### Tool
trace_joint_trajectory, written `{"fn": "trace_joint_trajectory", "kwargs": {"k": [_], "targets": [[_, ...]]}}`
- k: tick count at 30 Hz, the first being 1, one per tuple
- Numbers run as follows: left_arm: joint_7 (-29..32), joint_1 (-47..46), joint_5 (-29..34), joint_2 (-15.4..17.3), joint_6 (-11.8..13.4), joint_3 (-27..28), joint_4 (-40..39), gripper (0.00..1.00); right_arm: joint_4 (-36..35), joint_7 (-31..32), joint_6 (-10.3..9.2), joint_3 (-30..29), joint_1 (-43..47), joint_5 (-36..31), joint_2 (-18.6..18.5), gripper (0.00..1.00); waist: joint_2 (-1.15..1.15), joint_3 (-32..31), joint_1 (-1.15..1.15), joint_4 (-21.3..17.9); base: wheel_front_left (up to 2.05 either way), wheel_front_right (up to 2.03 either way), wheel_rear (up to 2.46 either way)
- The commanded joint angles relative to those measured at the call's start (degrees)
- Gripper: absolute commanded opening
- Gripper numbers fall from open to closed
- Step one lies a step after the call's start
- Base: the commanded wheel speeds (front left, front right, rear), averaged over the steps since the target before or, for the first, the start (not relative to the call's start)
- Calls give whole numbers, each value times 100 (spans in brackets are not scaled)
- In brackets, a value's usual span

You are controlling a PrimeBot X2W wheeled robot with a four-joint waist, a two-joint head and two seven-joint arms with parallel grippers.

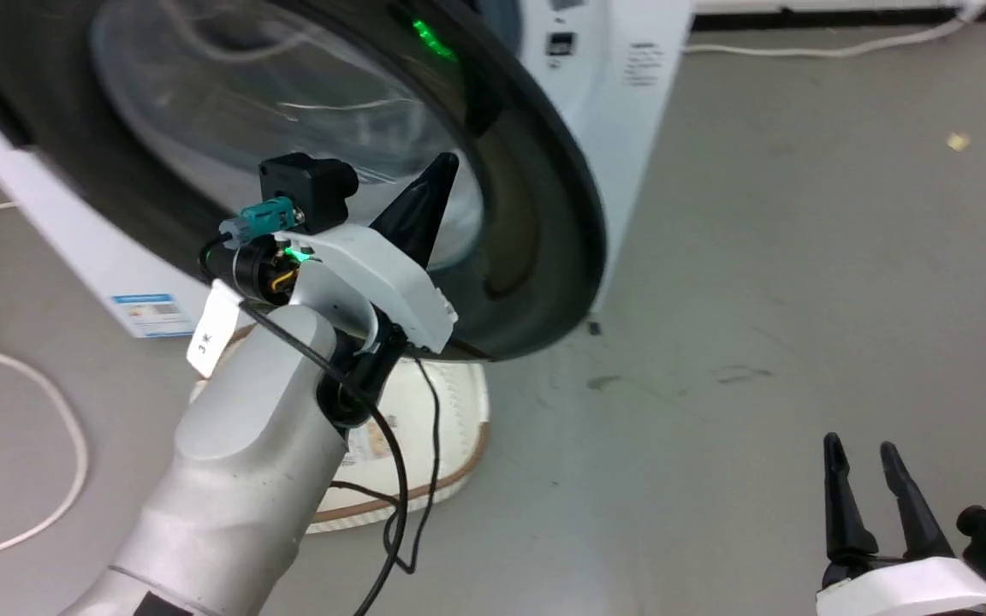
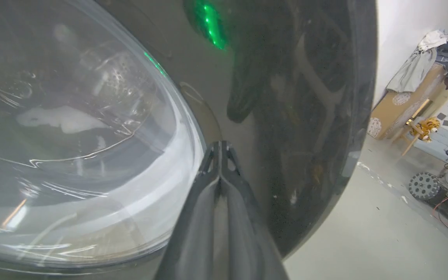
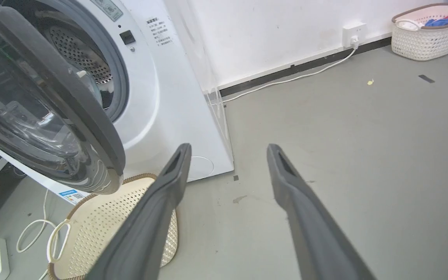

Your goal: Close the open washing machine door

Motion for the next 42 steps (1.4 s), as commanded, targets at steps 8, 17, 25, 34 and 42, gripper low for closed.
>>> {"fn": "trace_joint_trajectory", "kwargs": {"k": [8, 17, 25, 34, 42], "targets": [[-697, 194, 87, 387, 132, 366, -239, 0, 66, -25, 5, -127, 150, -172, -4, 100, -1, -661, 0, 966, 0, 0, 0], [-818, 2103, 993, 1292, 1101, 1088, -1464, 0, 67, -25, 5, -117, 302, -475, -4, 100, -1, -1230, 0, 1387, 0, 0, 0], [-671, 3455, 811, 1514, 1346, 1211, -1789, 0, -28, -25, 5, 11, 469, -482, -4, 100, -1, -1315, 0, 1312, 0, 0, 0], [-344, 3973, 564, 1651, 1252, 1144, -2017, 0, -32, -25, 5, 116, 539, -419, -4, 100, -1, -1307, 0, 1229, 0, 0, 0], [-585, 4083, 636, 1650, 1400, 1267, -2290, 100, -16, -25, 5, 131, 539, -462, -4, 64, -1, -1294, 0, 1155, 0, 0, 0]]}}
